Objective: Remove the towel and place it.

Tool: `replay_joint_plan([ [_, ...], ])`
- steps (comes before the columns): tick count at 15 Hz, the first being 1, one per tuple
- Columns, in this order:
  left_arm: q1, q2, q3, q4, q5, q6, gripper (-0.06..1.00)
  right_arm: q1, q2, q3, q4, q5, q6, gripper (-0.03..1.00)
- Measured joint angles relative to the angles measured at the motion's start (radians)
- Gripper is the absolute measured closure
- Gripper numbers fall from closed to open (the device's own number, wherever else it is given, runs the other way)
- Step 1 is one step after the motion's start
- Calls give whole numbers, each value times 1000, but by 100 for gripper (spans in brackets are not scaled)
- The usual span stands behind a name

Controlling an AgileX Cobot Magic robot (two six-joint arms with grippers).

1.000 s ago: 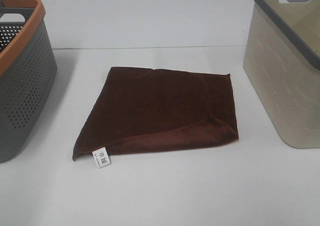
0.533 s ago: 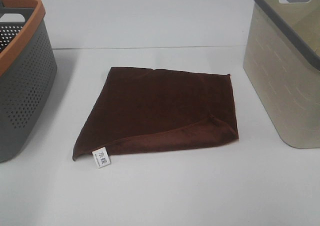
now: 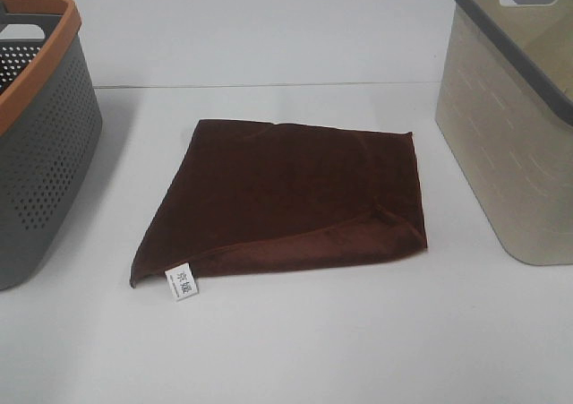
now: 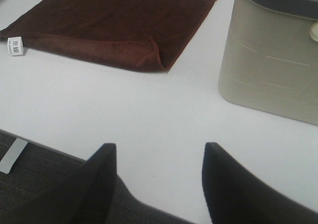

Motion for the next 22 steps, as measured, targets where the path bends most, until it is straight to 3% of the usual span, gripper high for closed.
replay_joint_plan([
  [1, 30, 0, 0, 0, 0, 0, 34, -3, 0, 0, 0, 0, 0, 46],
  [3, 163, -3, 0, 0, 0, 0, 34, -53, 0, 0, 0, 0, 0, 46],
  [5, 322, -85, 0, 0, -2, 0, 34, -183, 0, 0, 0, 0, 0, 46],
  [6, 322, -85, 0, 0, -2, 0, 34, -183, 0, 0, 0, 0, 0, 46],
  [8, 352, -216, 0, 0, -2, 0, 34, -270, -1, 0, 0, 0, 0, 46],
  [22, 352, -272, 0, 0, -3, 0, 34, -273, -116, 3, 0, -1, 0, 46],
])
